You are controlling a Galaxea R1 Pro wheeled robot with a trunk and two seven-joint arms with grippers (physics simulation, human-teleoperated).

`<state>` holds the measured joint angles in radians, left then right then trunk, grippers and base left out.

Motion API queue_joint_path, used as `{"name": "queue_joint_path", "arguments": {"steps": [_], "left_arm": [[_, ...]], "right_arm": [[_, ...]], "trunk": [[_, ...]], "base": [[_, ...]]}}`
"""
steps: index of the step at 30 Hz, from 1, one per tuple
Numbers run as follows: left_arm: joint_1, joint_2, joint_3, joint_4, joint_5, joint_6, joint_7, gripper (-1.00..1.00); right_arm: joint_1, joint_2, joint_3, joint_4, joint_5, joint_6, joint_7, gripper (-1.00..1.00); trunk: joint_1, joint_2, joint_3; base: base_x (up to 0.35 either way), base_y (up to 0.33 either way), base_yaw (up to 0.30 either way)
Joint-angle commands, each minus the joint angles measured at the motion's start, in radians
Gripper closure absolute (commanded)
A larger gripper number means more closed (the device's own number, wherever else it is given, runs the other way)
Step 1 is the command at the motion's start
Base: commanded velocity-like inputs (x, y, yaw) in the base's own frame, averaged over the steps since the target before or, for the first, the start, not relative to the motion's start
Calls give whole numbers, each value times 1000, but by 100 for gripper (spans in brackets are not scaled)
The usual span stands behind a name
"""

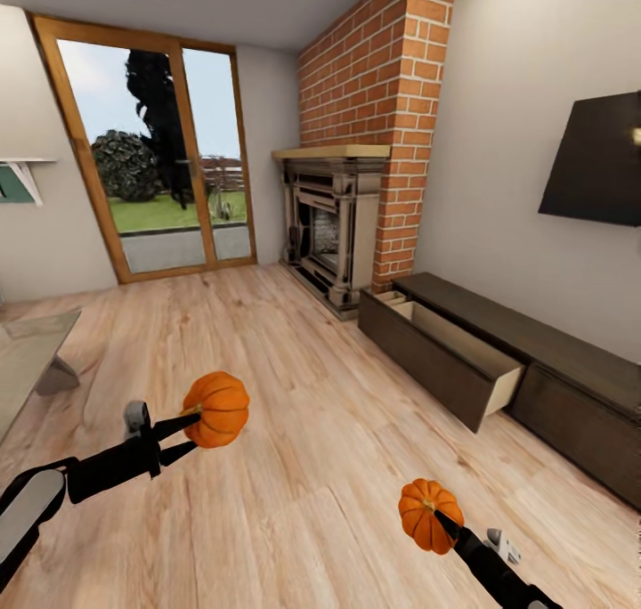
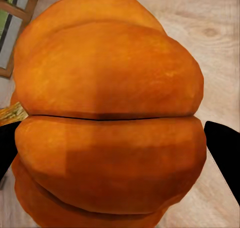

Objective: Place each of the two pumpkins and all three candles from the living room inside a cabinet in the living room (use any cabinet), then make sure every cabinet is closed, and position the cauldron so it is next to a table in the living room.

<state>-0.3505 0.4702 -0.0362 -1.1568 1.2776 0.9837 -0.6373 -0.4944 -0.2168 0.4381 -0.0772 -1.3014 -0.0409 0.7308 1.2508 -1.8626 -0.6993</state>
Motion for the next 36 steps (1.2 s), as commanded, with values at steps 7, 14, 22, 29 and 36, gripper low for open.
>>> {"name": "queue_joint_path", "arguments": {"steps": [7, 14, 22, 29, 36], "left_arm": [[-1, 2, -1, 0, 17, 7, -4, 100], [-1, 2, 2, 19, 16, 7, -5, 100], [-1, 1, 2, 21, 16, 7, -7, 100], [-1, 1, 2, 22, 16, 7, -6, 100], [-1, 2, 2, 22, 17, 7, -5, 100]], "right_arm": [[-1, 0, 2, -3, -8, 7, 0, 100], [-1, -1, 6, -13, -2, 73, 7, 100], [-1, -1, 11, -13, 1, 82, 8, 100], [-1, 0, 11, -12, 1, 78, 12, 100], [-1, 0, 11, -13, 1, 75, 16, 100]], "trunk": [[0, 0, -1], [0, 0, -1], [0, 0, -1], [0, 0, -1], [0, 0, -1]], "base": [[331, 47, -289], [338, 74, -218], [87, 21, -14], [34, 23, 0], [247, 168, 0]]}}
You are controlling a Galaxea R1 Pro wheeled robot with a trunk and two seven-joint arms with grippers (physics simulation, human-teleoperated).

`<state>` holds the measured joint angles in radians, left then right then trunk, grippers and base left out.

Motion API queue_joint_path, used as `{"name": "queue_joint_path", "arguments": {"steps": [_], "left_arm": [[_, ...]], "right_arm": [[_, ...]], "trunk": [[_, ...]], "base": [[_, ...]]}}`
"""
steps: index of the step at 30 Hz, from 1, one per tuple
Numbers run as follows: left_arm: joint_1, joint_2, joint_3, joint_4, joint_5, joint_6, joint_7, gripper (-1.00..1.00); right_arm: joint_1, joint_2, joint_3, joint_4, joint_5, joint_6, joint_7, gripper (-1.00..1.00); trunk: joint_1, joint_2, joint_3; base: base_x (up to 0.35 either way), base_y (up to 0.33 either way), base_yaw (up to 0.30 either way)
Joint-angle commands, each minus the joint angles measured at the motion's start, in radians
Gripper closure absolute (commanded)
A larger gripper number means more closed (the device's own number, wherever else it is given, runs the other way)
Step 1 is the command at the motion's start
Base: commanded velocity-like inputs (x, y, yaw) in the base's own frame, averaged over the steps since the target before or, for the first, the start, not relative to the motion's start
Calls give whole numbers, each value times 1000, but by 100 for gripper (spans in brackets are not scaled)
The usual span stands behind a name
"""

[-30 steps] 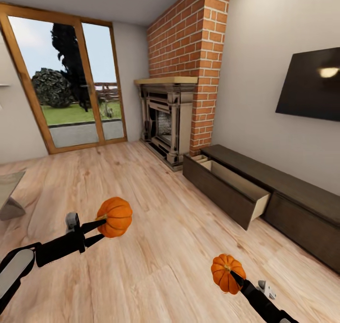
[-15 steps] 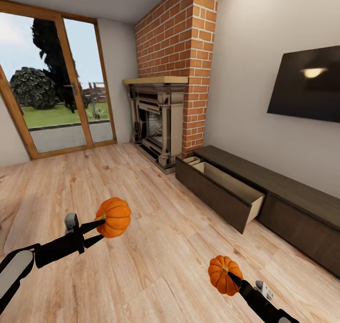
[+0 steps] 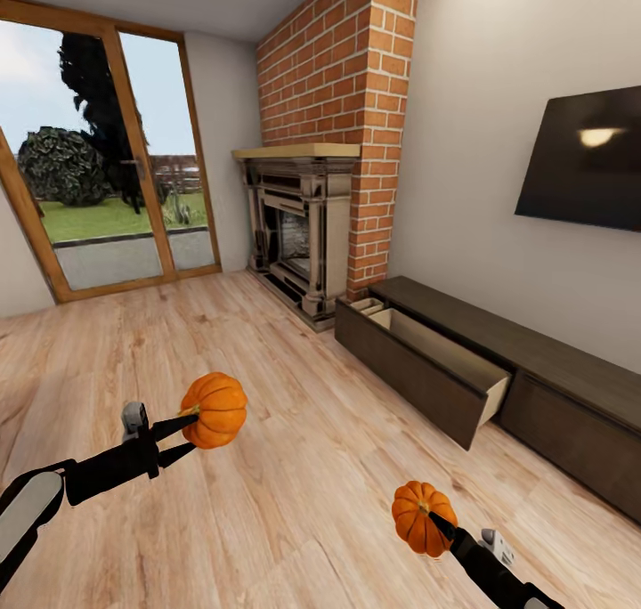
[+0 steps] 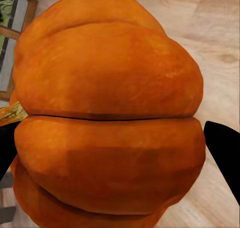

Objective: Place each of the two pumpkins and all three candles from the living room inside a cabinet in the living room (use any cabinet), then make sure every cabinet is closed, and position the cauldron so it is next to a table in the living room.

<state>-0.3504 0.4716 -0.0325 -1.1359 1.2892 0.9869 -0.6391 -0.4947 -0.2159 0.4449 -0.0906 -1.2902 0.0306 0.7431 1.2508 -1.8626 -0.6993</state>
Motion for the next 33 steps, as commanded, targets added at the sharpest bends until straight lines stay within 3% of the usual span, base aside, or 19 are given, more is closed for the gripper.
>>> {"name": "queue_joint_path", "arguments": {"steps": [1, 21, 33], "left_arm": [[-1, 1, -1, 1, 5, 4, -4, 100], [-1, -1, -1, 1, 5, 4, -4, 100], [-1, -1, -1, 1, 5, 4, -4, 100]], "right_arm": [[-1, 0, 5, 0, -11, 3, 4, 100], [-1, -2, -4, 2, -16, 12, 6, 100], [-1, -2, -5, 2, -17, 12, 4, 100]], "trunk": [[0, 0, -1], [0, 0, -2], [0, 0, -7]], "base": [[288, 162, 0], [320, 71, -2], [256, 174, -232]]}}
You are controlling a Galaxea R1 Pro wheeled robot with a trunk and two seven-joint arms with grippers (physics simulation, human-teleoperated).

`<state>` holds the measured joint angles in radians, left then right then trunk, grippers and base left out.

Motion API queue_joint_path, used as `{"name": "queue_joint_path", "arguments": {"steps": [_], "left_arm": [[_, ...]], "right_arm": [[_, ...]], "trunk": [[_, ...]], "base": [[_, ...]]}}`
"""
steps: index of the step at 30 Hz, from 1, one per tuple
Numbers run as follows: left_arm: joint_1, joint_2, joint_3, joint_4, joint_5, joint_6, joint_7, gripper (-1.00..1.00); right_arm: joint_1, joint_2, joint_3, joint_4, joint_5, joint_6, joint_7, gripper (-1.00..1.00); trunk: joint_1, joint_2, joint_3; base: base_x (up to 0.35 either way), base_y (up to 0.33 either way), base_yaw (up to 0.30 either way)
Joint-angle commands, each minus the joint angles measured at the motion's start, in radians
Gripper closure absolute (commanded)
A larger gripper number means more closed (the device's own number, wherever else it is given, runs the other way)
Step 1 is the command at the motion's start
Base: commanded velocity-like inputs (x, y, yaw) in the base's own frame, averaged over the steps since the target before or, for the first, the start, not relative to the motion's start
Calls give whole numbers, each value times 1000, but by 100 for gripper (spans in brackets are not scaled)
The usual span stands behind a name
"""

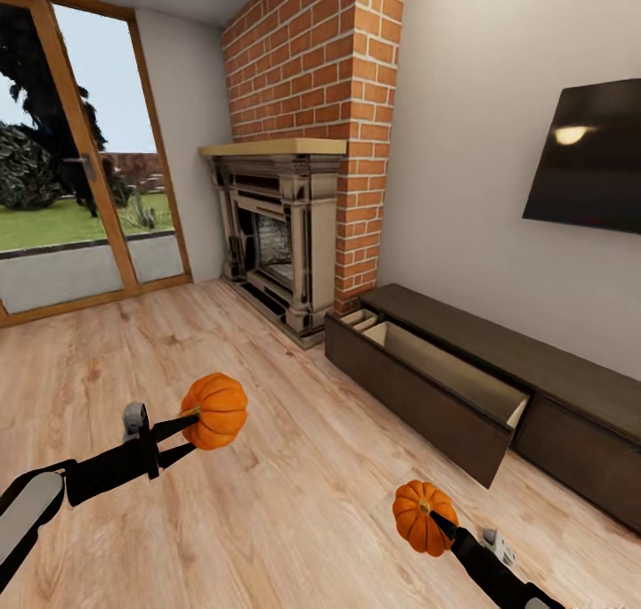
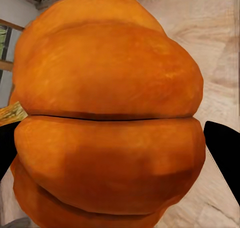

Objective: Place each of the two pumpkins and all three candles from the living room inside a cabinet in the living room (use any cabinet), then make sure every cabinet is closed, and position the cauldron so it is next to a table in the living room.

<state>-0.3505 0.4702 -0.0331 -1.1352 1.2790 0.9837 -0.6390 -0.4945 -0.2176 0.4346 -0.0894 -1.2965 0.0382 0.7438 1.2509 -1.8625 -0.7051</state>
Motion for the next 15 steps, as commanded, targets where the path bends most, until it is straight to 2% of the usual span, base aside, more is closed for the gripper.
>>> {"name": "queue_joint_path", "arguments": {"steps": [1, 15], "left_arm": [[-1, 1, -1, 0, 16, 7, -4, 100], [-1, 1, -1, 0, 15, 7, -4, 100]], "right_arm": [[-1, 0, 6, 0, -10, 4, 3, 100], [-1, 0, 6, 0, -10, -2, 3, 100]], "trunk": [[0, 0, -1], [0, 0, -1]], "base": [[227, 98, -281], [253, 106, -287]]}}
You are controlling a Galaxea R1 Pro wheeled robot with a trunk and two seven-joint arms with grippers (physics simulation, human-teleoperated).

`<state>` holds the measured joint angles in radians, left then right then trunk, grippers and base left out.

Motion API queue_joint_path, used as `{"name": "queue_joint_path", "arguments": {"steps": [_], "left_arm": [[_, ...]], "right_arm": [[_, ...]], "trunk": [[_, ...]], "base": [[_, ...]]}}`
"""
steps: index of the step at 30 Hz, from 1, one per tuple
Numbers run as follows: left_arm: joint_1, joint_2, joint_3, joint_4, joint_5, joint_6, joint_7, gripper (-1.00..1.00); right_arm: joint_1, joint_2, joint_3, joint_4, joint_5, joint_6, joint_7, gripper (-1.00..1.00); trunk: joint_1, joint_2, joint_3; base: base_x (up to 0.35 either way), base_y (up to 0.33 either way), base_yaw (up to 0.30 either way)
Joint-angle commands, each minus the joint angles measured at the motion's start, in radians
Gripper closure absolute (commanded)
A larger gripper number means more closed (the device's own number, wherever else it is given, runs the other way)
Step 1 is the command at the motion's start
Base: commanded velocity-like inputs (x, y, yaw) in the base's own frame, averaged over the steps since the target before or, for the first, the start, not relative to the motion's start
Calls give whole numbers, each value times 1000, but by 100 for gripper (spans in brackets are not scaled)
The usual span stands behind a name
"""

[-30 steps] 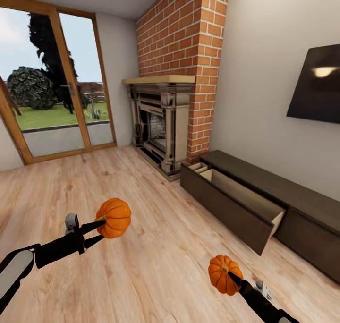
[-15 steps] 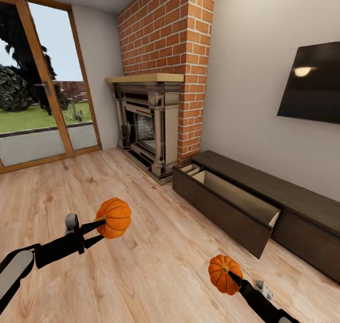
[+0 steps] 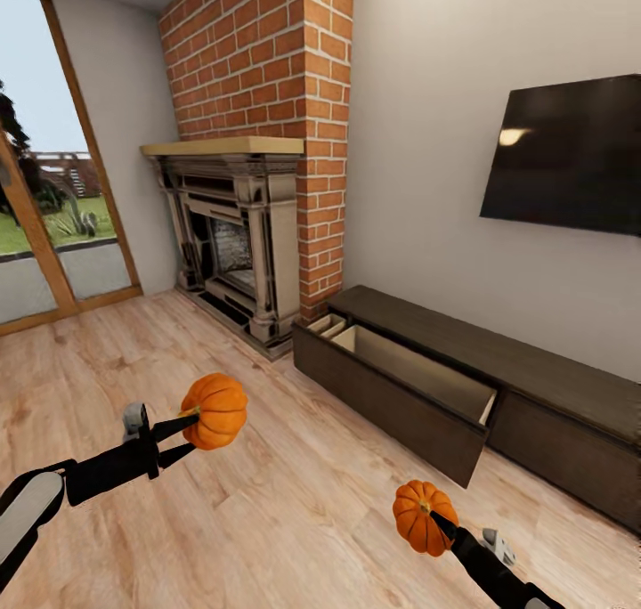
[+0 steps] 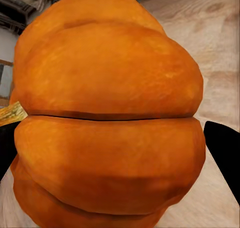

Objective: Place each of the two pumpkins and all three candles from the living room inside a cabinet in the living room (use any cabinet), then make sure every cabinet is closed, and position the cauldron so it is next to a table in the living room.

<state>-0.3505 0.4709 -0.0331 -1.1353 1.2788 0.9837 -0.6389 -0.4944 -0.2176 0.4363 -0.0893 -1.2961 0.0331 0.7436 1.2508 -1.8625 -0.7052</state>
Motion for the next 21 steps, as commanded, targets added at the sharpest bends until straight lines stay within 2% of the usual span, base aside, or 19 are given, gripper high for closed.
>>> {"name": "queue_joint_path", "arguments": {"steps": [1, 21], "left_arm": [[-1, 1, -1, 0, 16, 7, -4, 100], [-1, 2, -1, 1, 16, 7, -4, 100]], "right_arm": [[-1, 0, 4, 0, -11, 3, 3, 100], [-1, 2, 4, 0, -9, -2, 3, 100]], "trunk": [[0, 0, -1], [0, 0, -1]], "base": [[283, 157, -289], [251, 244, -289]]}}
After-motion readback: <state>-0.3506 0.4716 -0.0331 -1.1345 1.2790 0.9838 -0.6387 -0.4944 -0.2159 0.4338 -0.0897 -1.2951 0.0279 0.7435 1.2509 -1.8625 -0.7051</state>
